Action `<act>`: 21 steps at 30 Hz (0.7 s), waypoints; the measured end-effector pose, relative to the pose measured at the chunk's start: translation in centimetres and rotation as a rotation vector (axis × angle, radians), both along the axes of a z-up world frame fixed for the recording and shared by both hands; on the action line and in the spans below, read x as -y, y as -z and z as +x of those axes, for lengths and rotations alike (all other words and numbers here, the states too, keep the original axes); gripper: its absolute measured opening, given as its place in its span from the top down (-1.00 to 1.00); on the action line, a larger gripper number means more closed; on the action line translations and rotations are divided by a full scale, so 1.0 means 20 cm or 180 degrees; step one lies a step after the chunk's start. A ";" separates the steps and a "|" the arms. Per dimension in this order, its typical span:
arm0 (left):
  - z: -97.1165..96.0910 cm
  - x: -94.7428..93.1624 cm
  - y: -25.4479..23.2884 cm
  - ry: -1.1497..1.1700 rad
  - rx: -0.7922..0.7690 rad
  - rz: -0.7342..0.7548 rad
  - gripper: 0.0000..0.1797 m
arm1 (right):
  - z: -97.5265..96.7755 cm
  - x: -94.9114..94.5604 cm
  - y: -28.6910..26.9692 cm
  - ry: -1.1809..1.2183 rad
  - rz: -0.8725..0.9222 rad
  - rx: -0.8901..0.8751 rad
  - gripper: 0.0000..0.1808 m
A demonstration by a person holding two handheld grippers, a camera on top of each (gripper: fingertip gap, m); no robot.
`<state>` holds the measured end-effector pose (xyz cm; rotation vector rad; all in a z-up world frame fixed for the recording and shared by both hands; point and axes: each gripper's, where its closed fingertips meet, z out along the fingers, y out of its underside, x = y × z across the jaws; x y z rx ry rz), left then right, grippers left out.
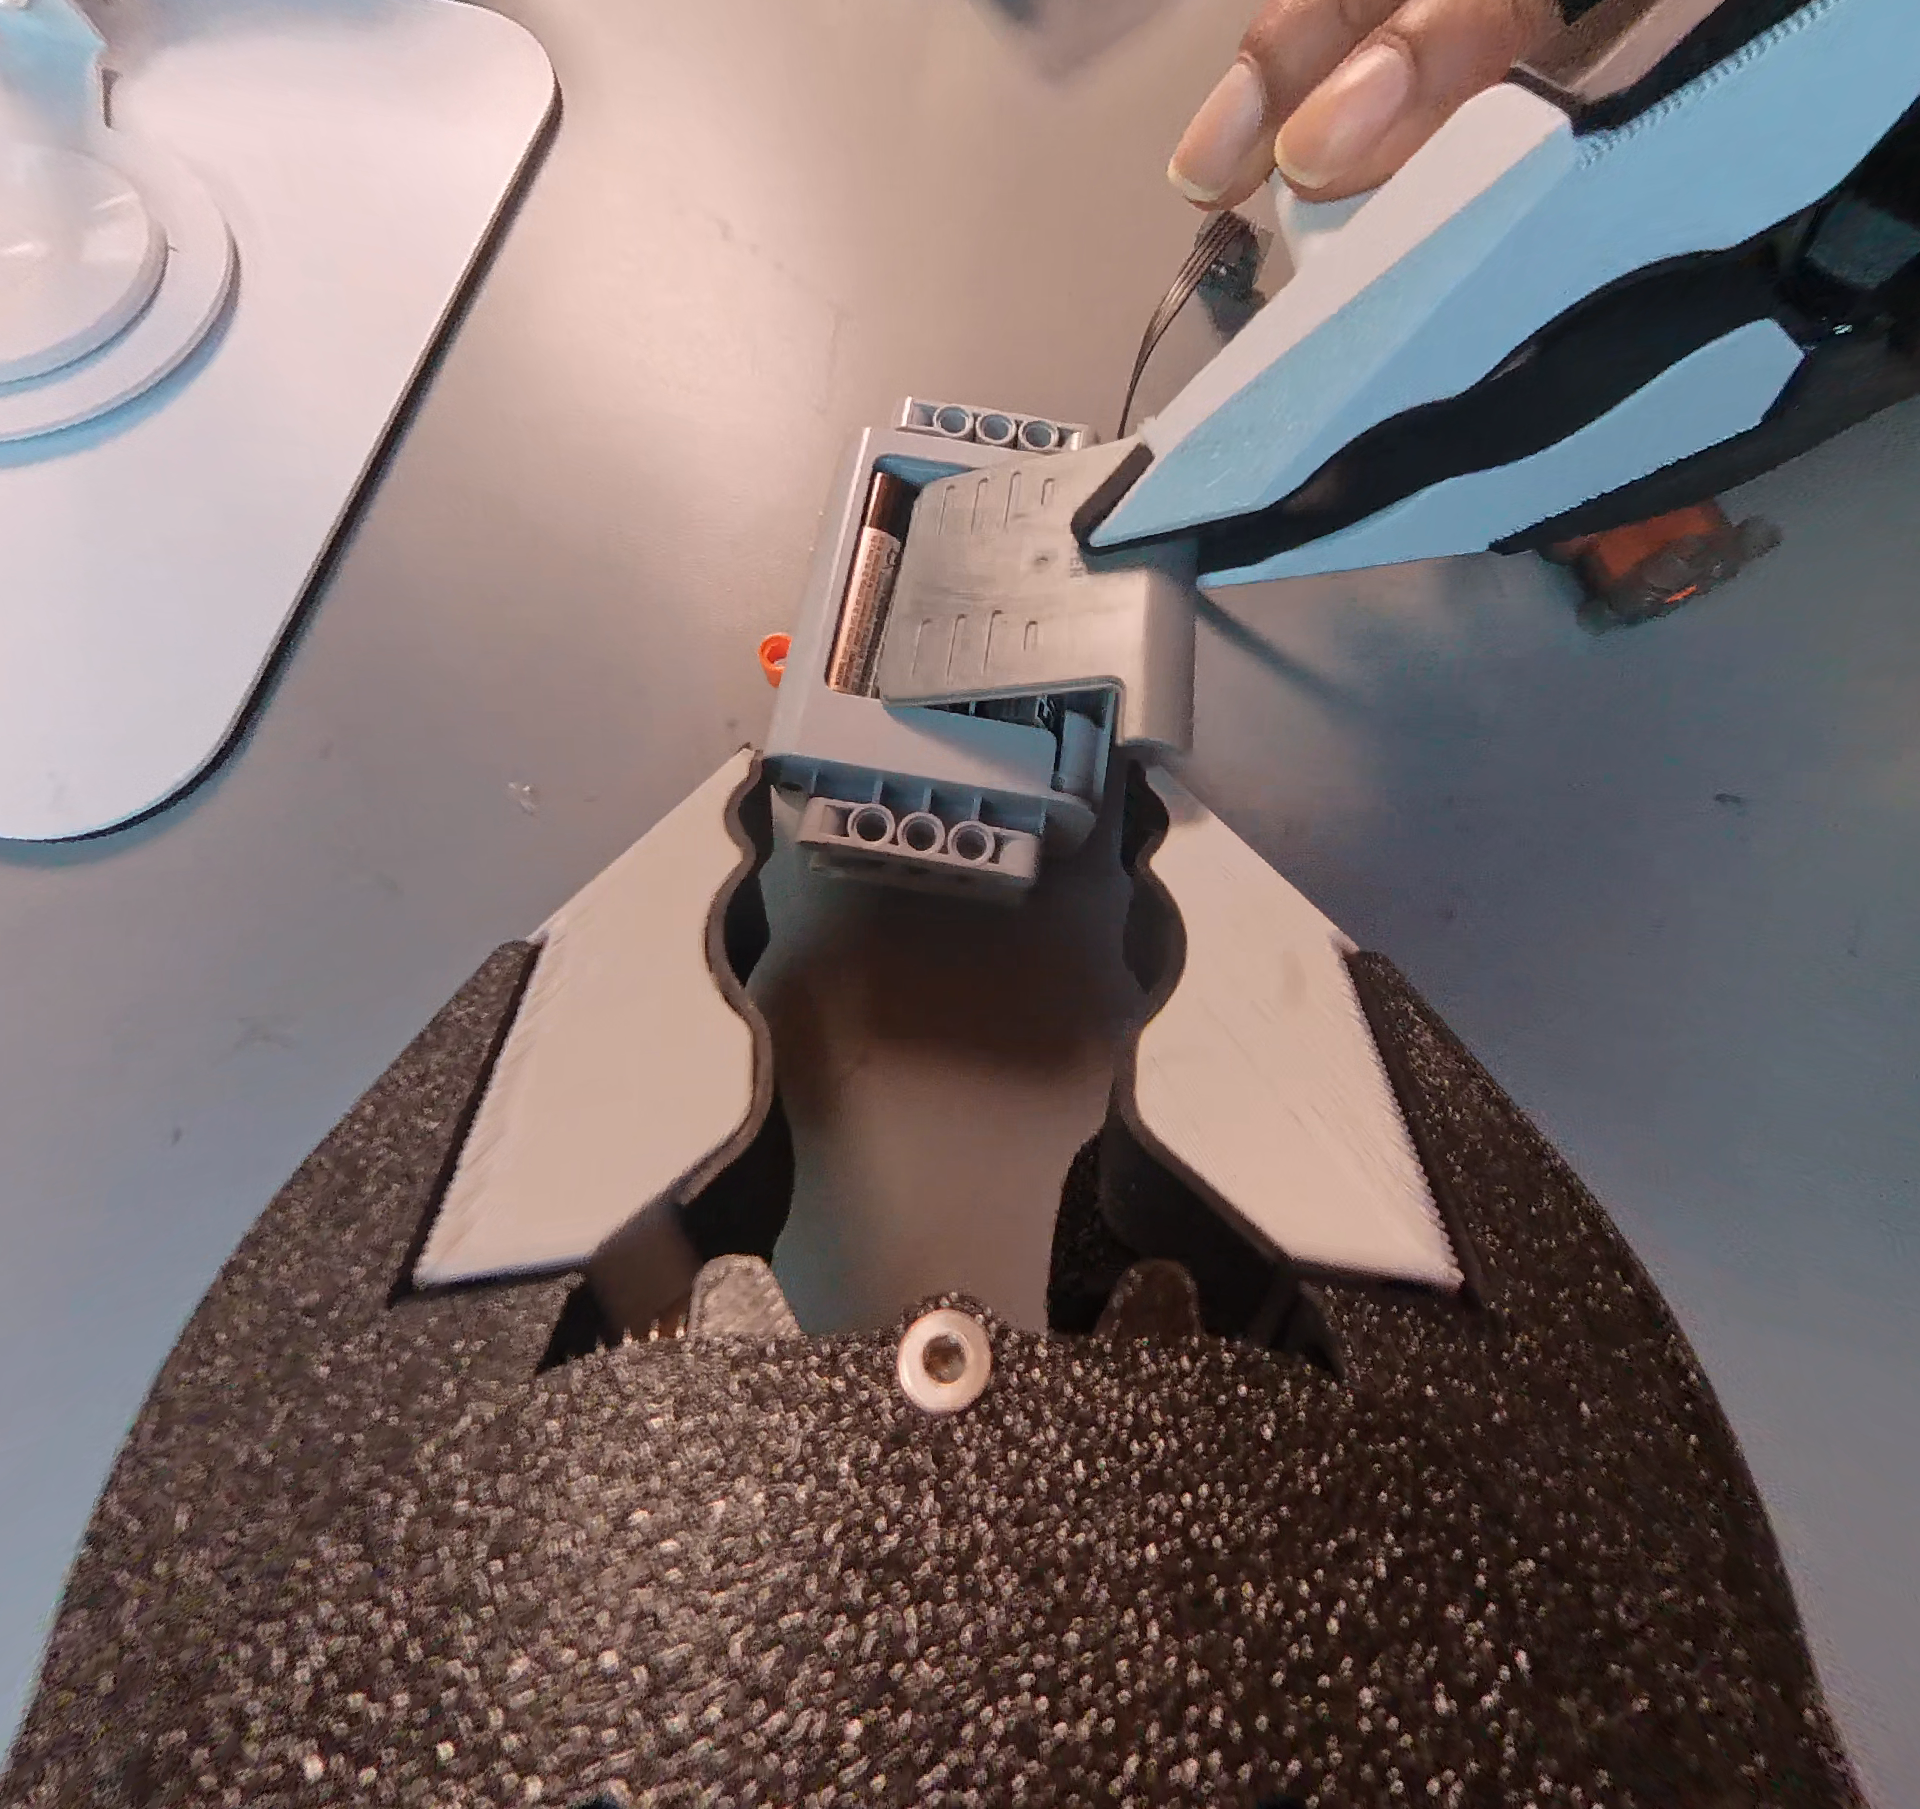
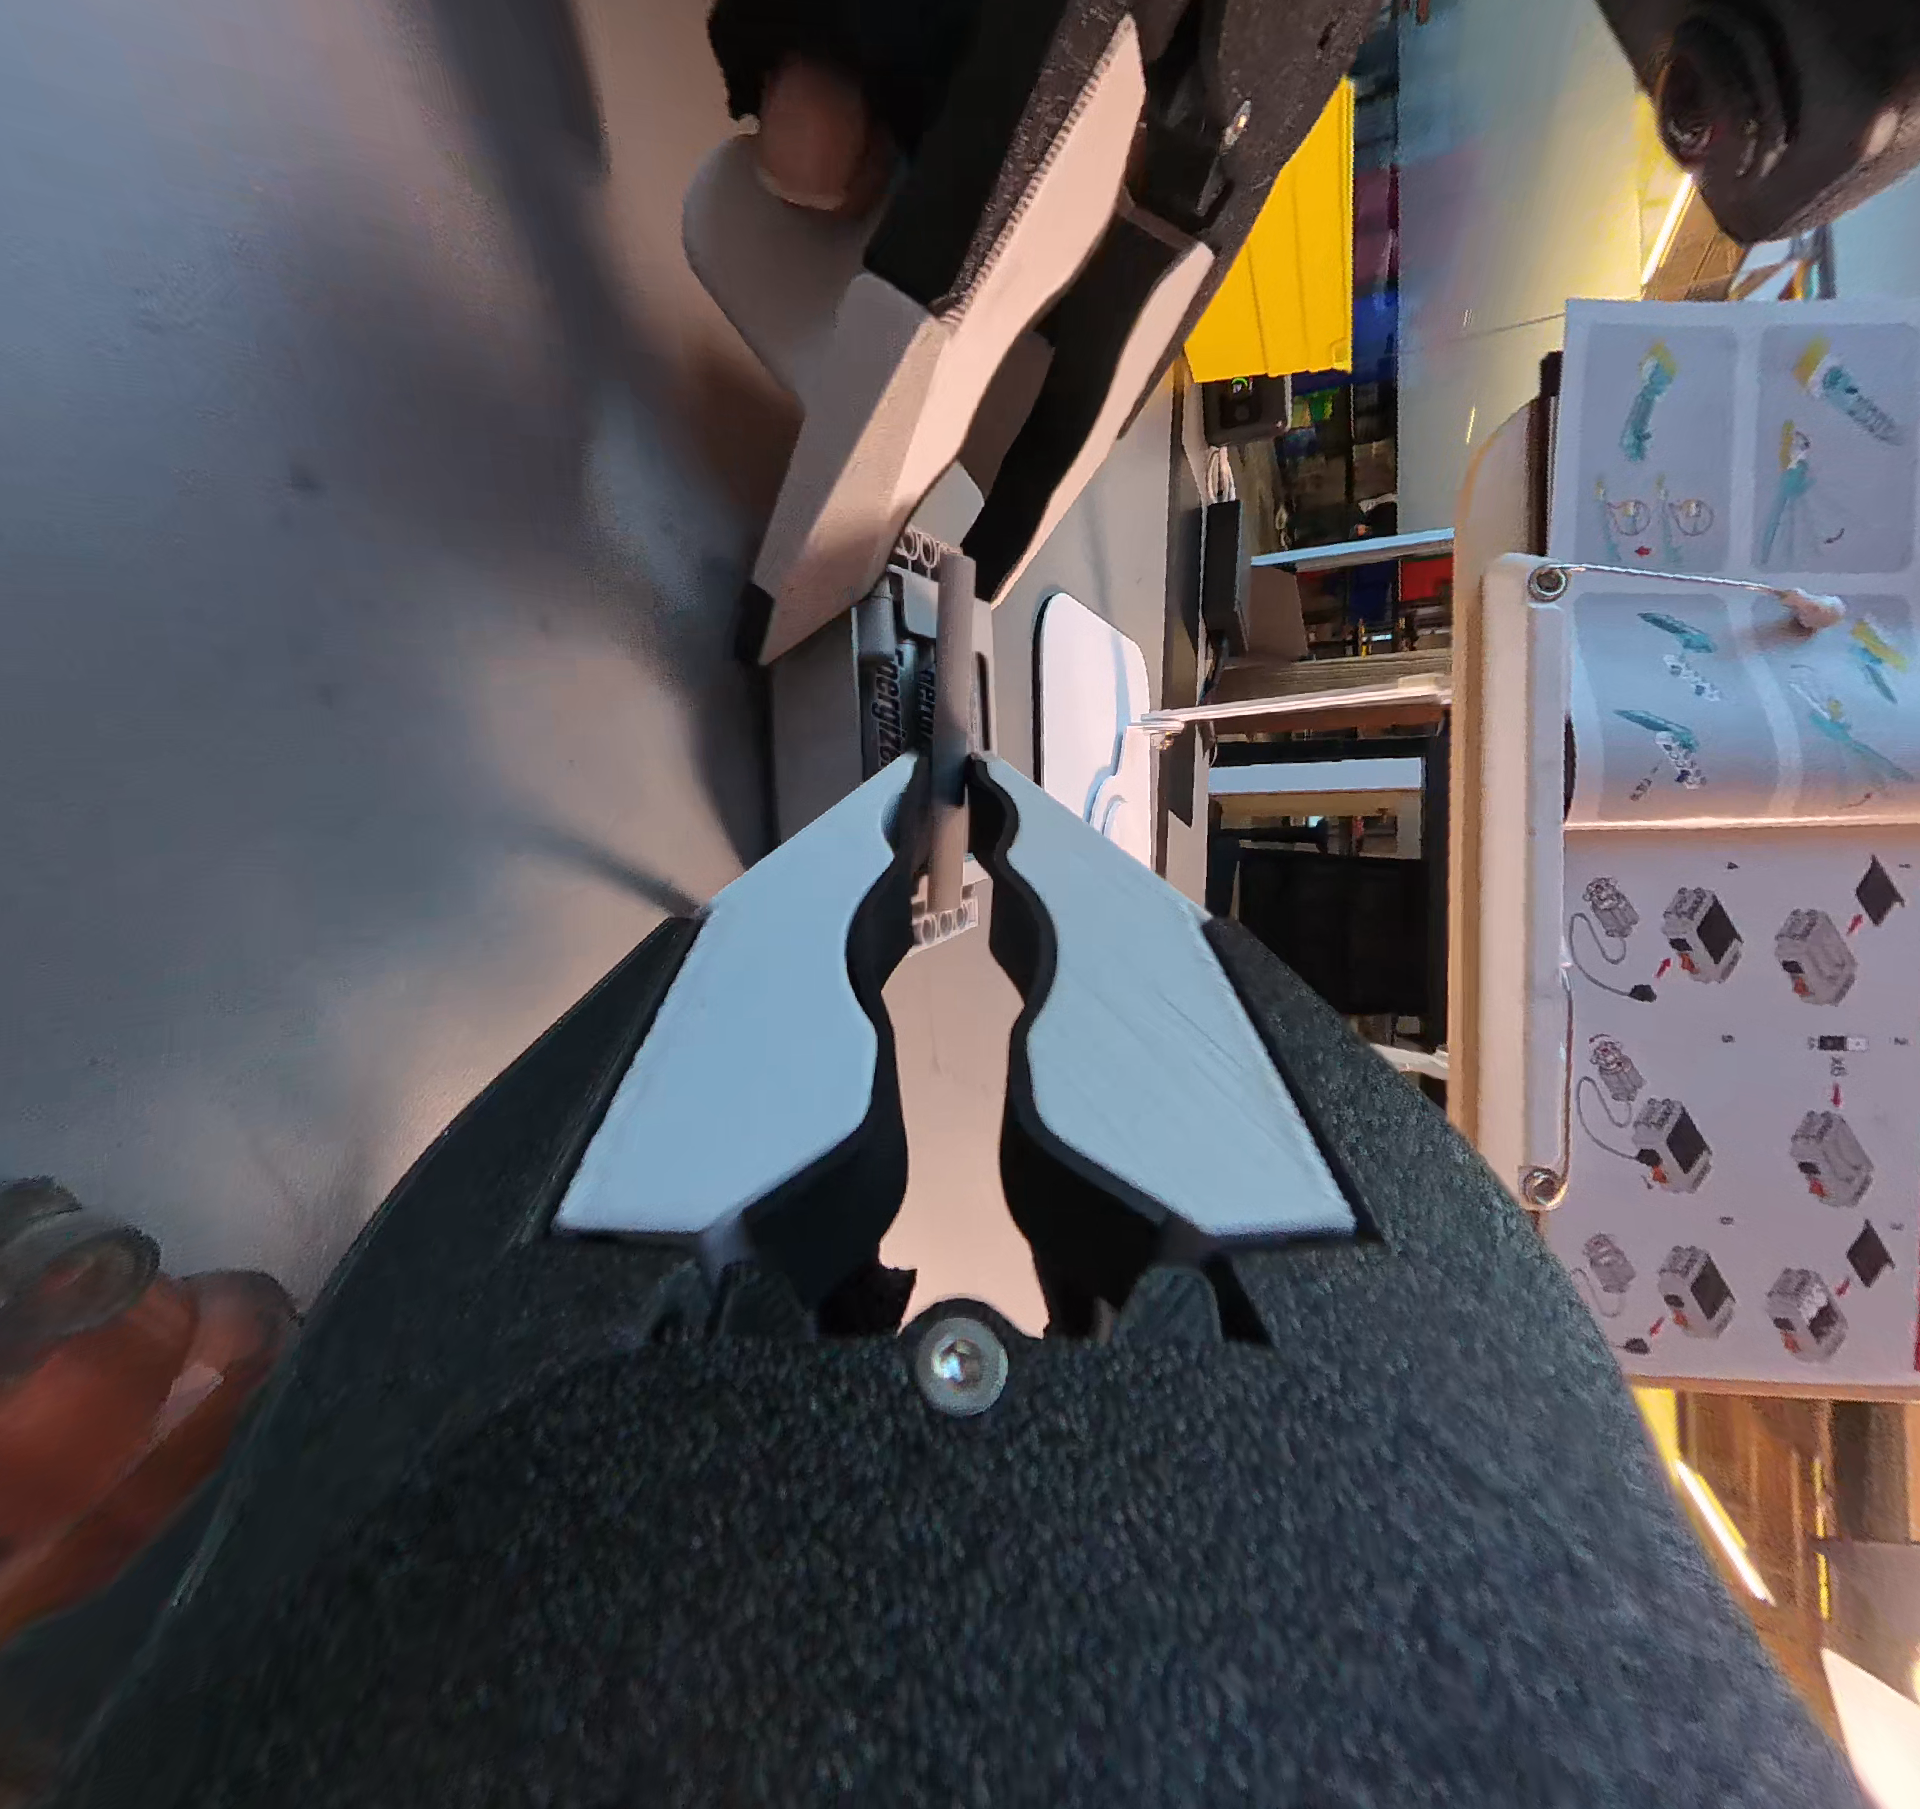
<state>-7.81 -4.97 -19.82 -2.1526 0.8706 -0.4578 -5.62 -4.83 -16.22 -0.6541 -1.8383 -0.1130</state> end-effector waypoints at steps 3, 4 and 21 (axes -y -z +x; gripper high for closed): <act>0.00 0.00 0.00 -0.0029 0.0035 -0.0032 0.33 | 0.00 0.00 0.00 -0.0054 0.0161 0.0053 0.93; 0.00 0.00 0.00 -0.0029 0.0049 -0.0047 0.33 | 0.00 0.00 0.00 -0.0051 0.0230 0.0077 0.94; 0.01 0.03 0.01 0.0072 0.0139 -0.0223 0.22 | 0.01 0.00 0.03 -0.0126 0.0234 0.0044 0.91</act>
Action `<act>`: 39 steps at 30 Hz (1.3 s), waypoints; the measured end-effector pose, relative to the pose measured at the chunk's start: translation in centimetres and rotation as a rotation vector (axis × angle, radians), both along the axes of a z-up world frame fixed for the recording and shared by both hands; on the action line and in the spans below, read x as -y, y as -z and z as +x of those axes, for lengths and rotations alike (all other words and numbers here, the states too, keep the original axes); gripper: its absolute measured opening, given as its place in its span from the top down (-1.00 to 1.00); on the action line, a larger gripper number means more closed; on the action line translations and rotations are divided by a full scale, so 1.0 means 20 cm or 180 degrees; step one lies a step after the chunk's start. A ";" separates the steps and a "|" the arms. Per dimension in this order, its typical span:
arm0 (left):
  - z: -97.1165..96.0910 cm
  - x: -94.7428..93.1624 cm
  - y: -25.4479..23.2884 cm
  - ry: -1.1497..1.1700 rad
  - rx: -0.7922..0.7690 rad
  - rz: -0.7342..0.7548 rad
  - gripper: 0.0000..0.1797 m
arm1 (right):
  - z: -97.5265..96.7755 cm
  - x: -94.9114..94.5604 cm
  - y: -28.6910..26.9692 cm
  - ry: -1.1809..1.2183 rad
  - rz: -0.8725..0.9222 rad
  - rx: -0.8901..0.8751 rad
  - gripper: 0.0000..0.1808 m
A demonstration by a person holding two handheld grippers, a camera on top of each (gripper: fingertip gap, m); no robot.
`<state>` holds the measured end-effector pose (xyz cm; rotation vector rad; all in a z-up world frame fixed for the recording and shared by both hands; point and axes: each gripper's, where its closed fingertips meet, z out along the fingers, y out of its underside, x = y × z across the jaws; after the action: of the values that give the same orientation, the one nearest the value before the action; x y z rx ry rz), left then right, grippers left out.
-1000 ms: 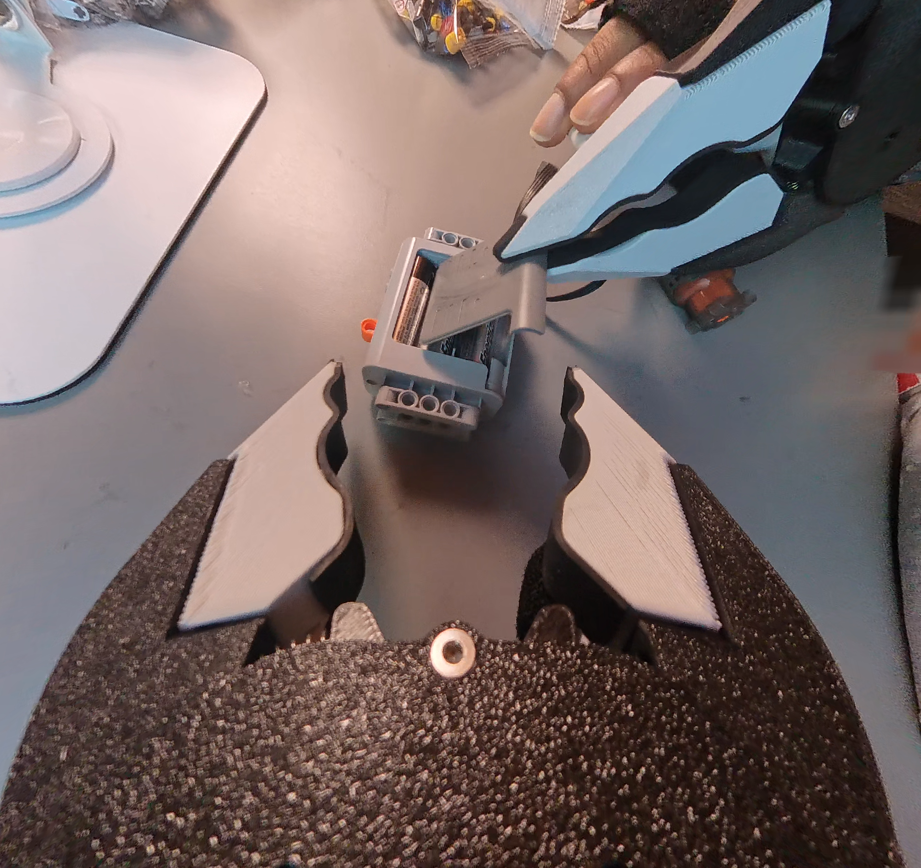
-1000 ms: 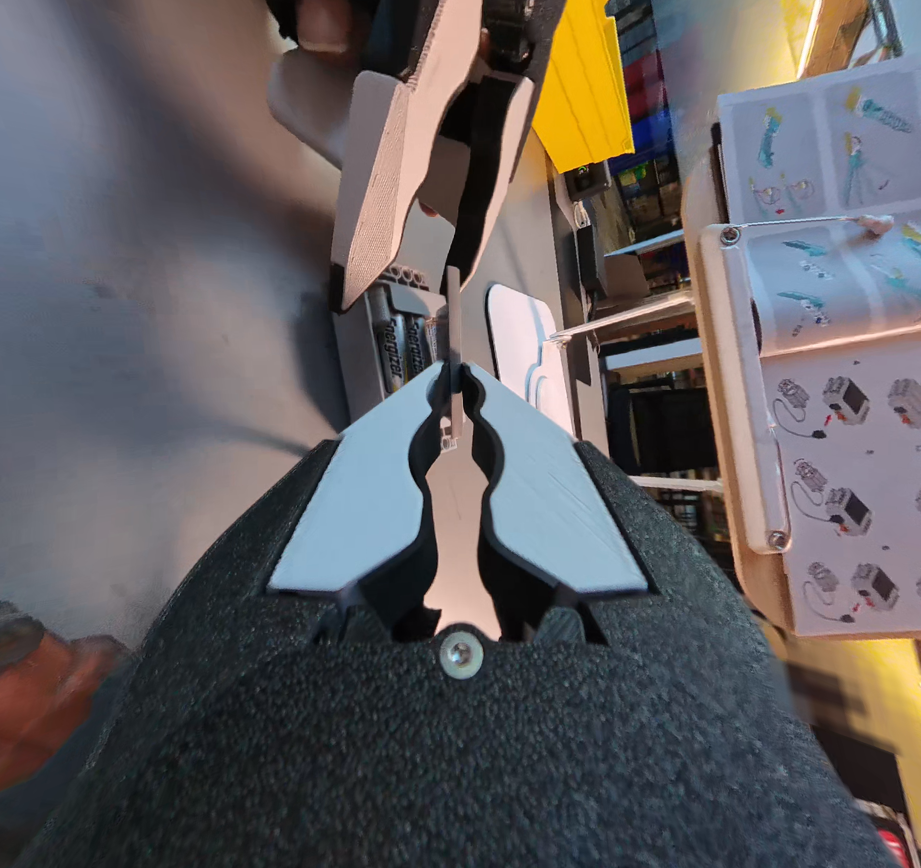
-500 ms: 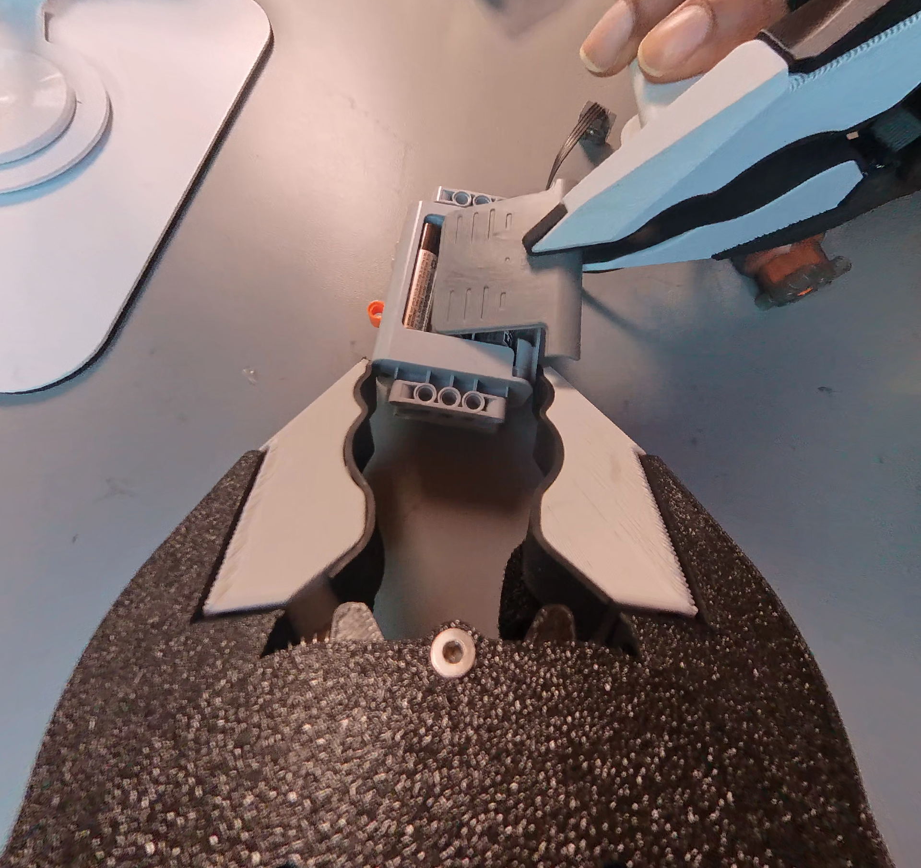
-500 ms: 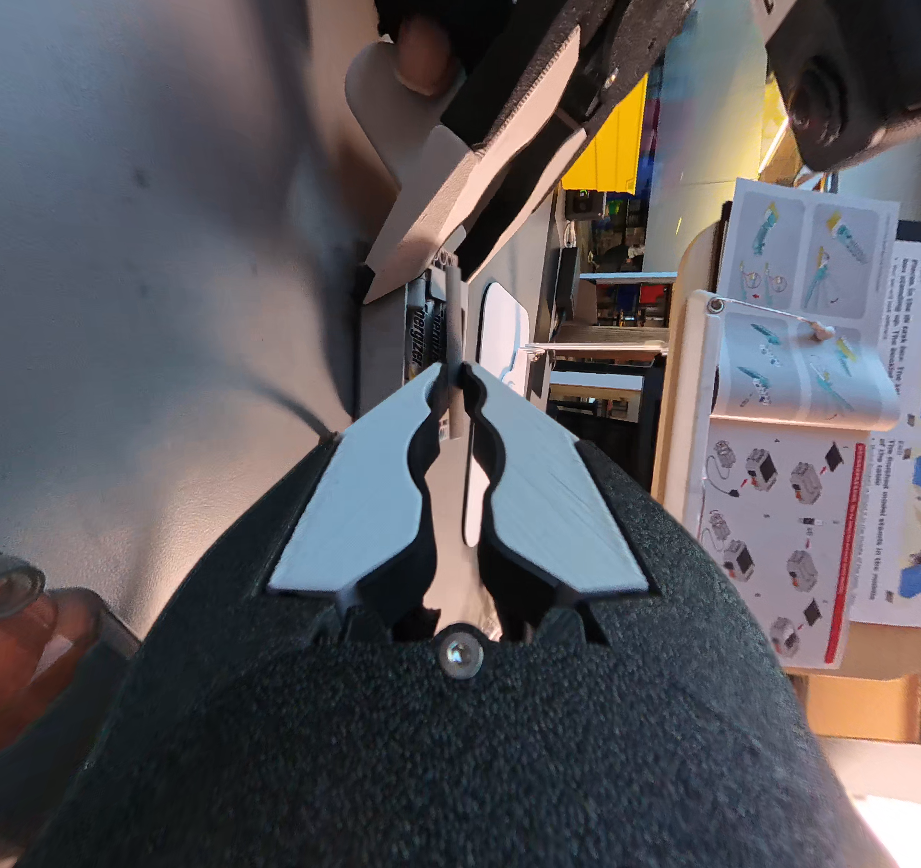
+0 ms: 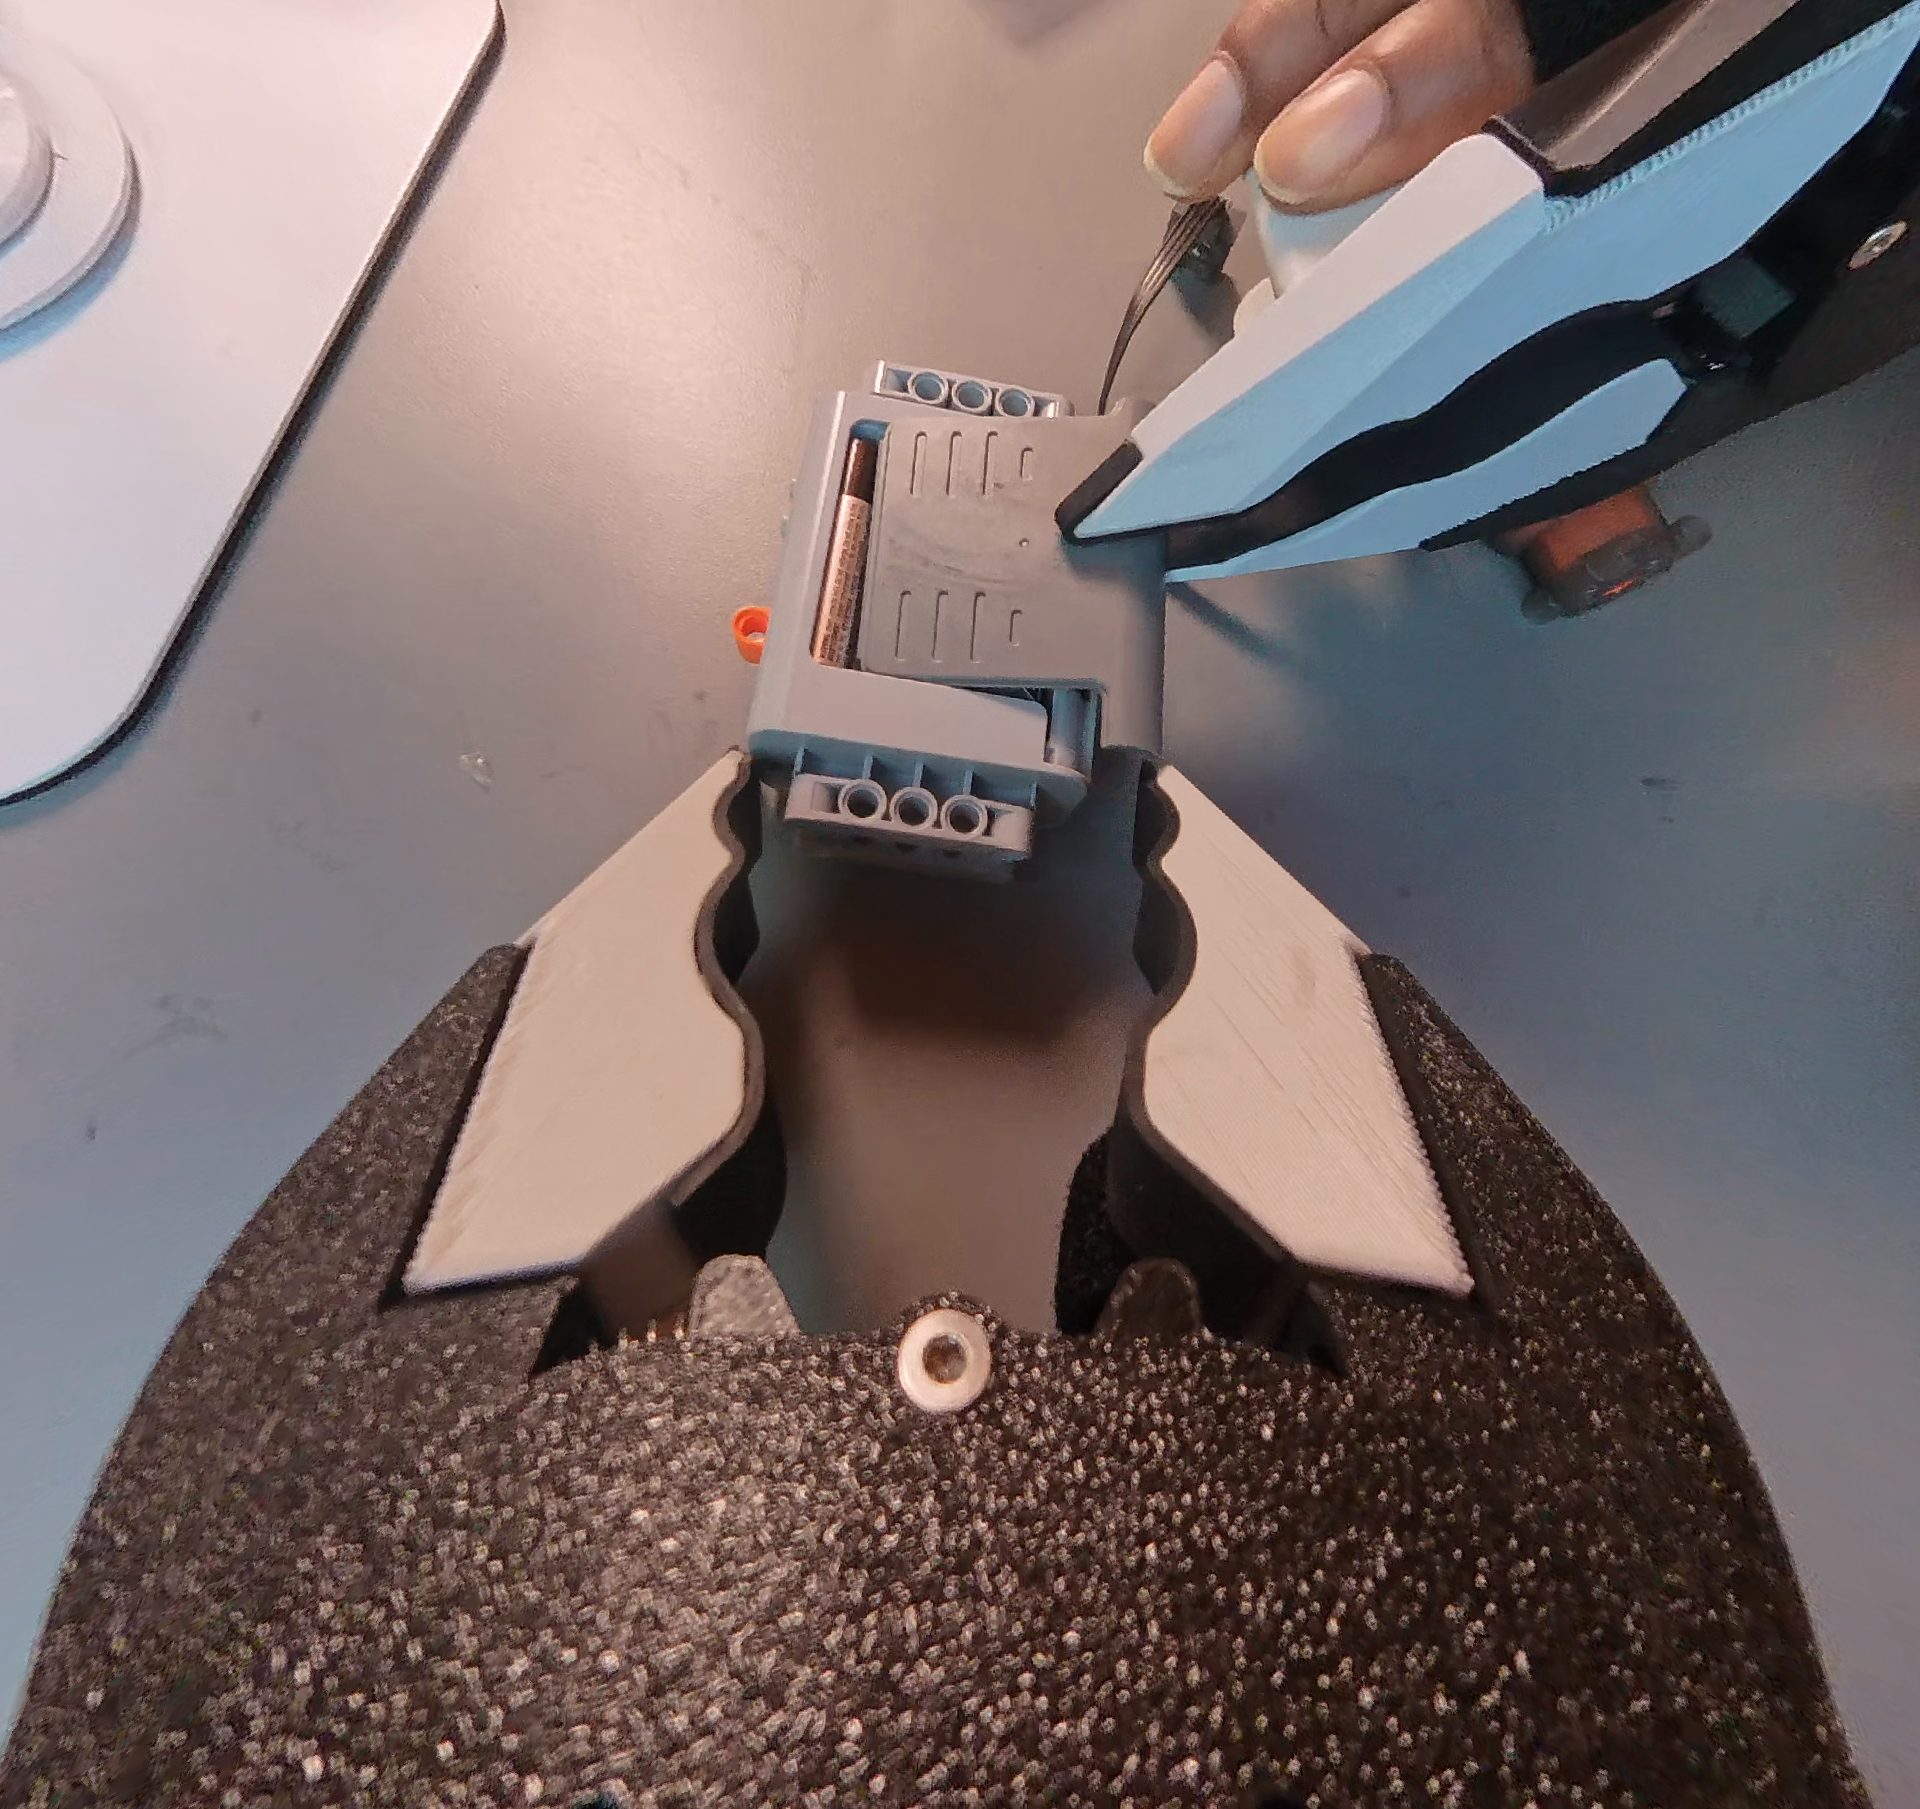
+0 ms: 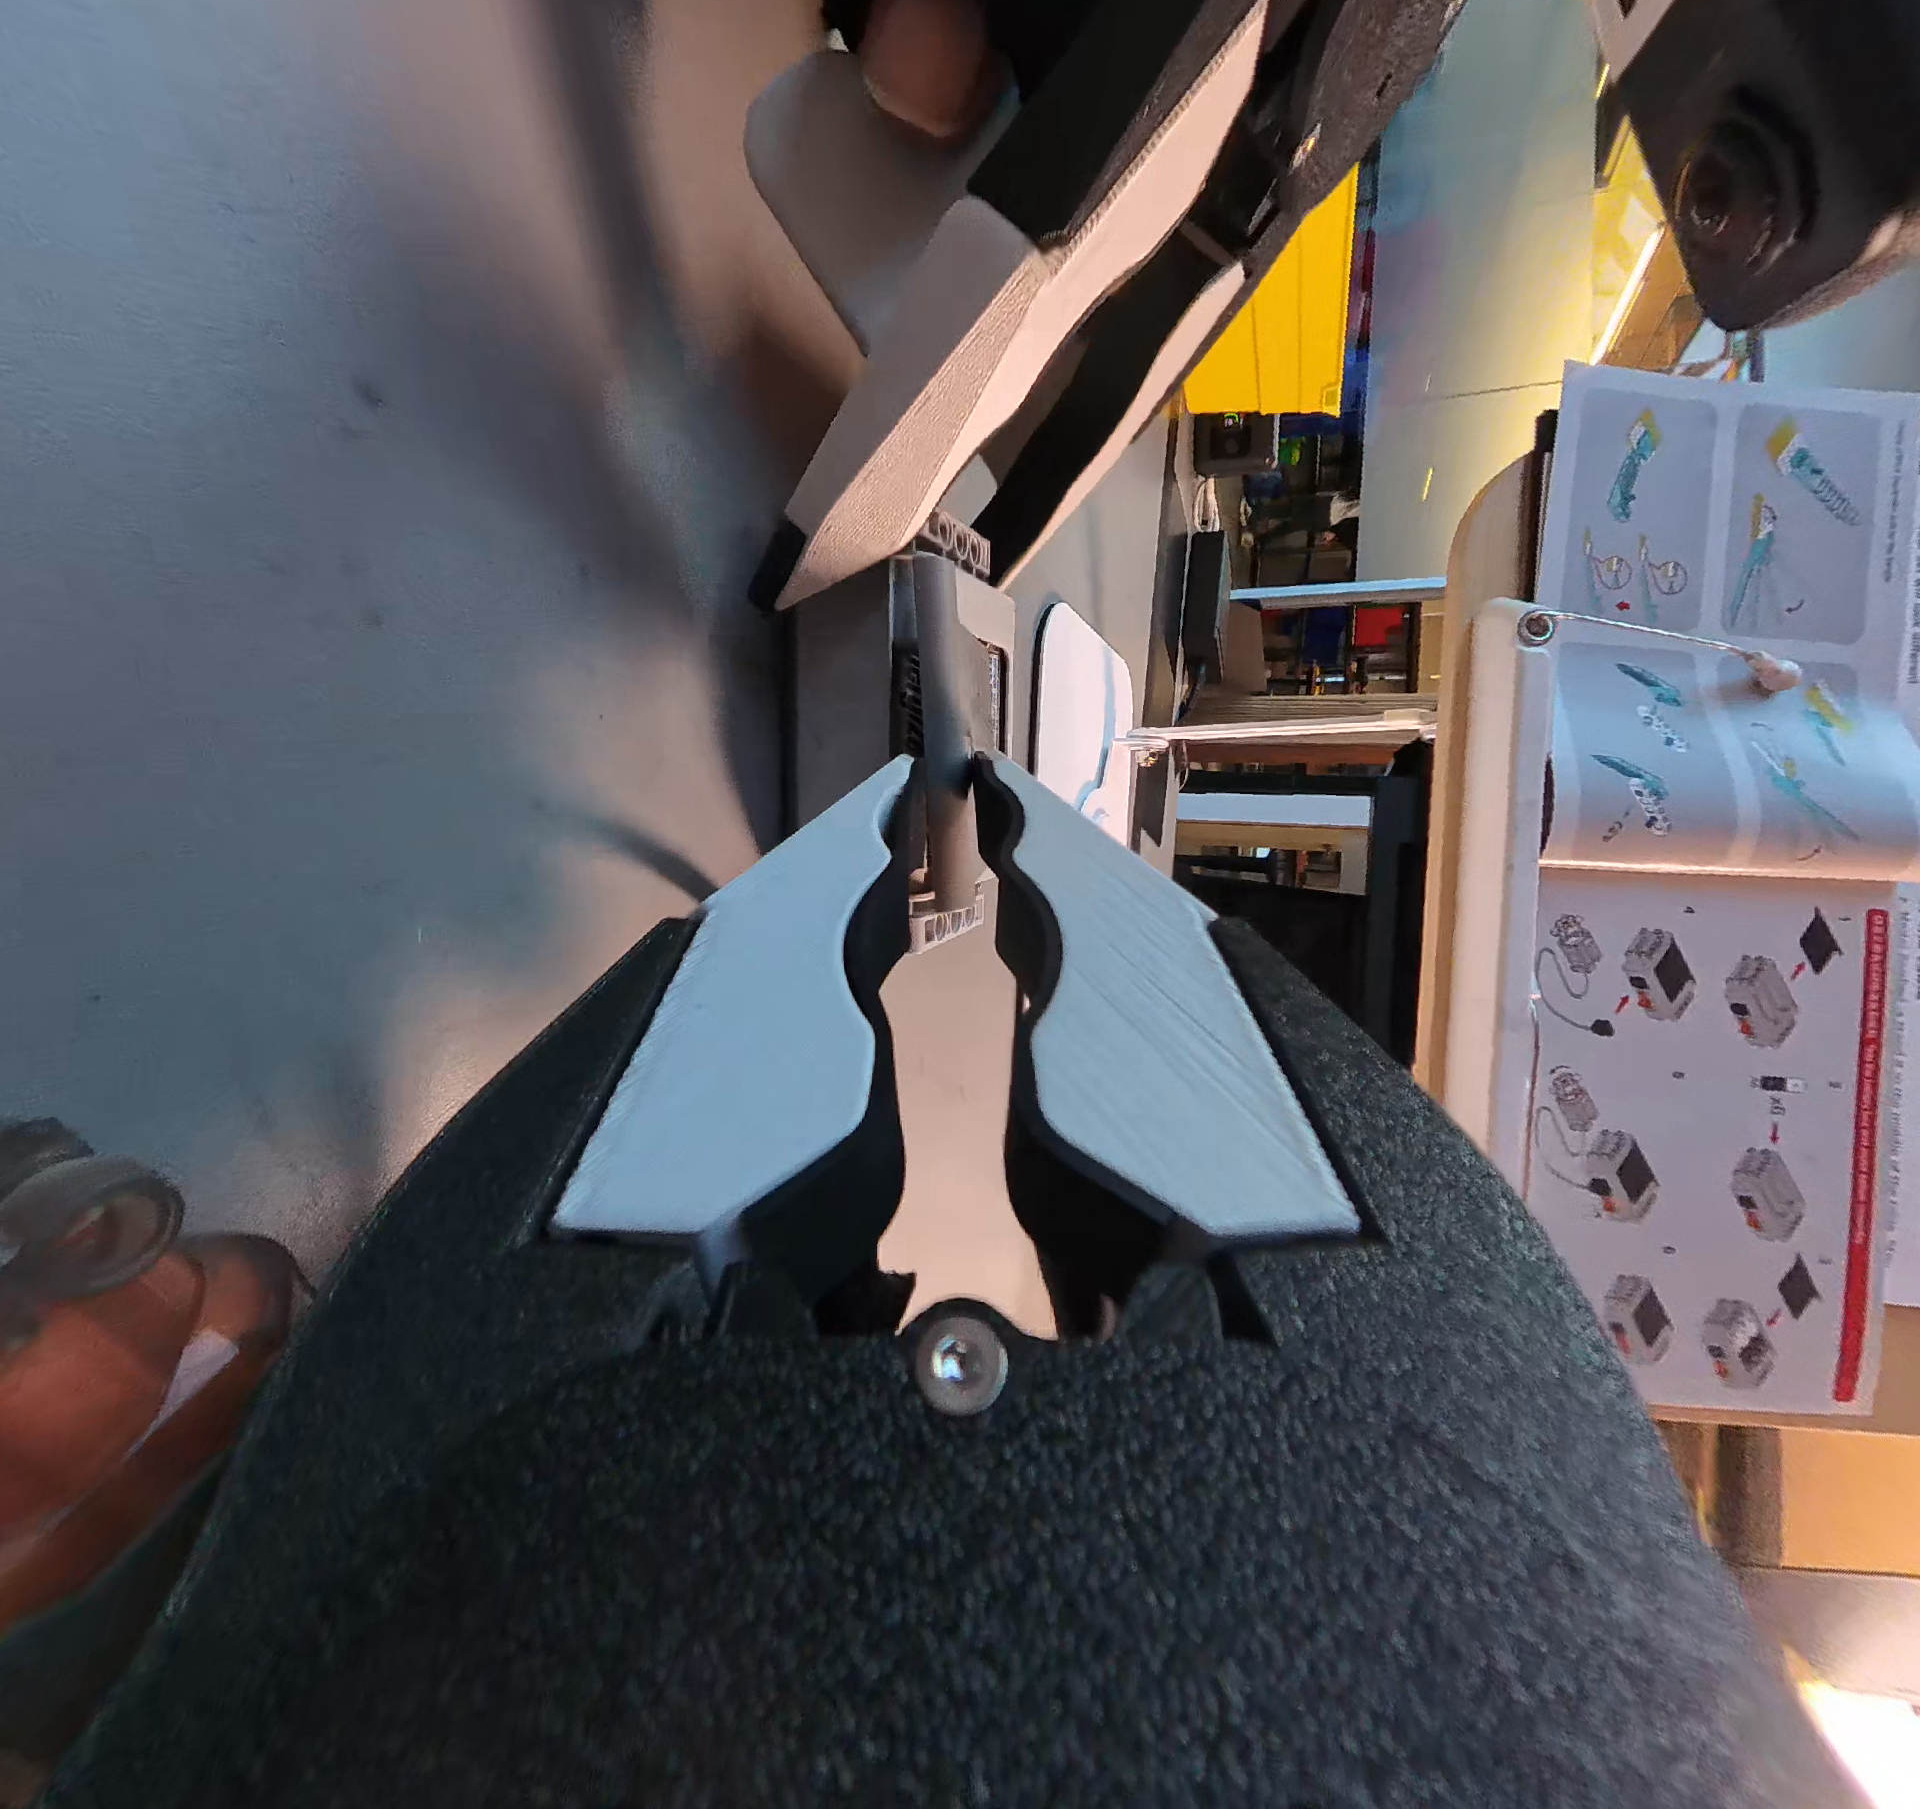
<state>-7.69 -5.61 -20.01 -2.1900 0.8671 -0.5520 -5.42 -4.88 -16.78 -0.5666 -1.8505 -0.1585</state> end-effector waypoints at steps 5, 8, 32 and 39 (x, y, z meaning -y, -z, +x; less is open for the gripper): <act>0.00 -0.01 -0.10 -0.0070 0.0385 0.0055 0.15 | 0.01 -0.01 -0.02 0.0183 -0.0545 -0.0045 0.75; 0.03 -0.04 -0.11 -0.0113 0.0481 0.0084 0.11 | 0.00 0.00 -0.03 0.0098 -0.0611 -0.0013 0.73; 0.05 0.02 0.01 0.0265 -0.0087 0.0018 0.03 | 0.04 0.03 0.04 0.0263 -0.2225 0.0616 0.69; 0.04 0.14 0.01 0.0467 -0.0245 -0.0042 0.26 | 0.09 0.06 0.04 -0.0019 -0.2026 0.0638 0.72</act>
<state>-6.96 -8.45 -20.19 -2.1833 1.0744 -0.5480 -3.66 -6.02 -17.57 -1.0082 -2.0940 0.4083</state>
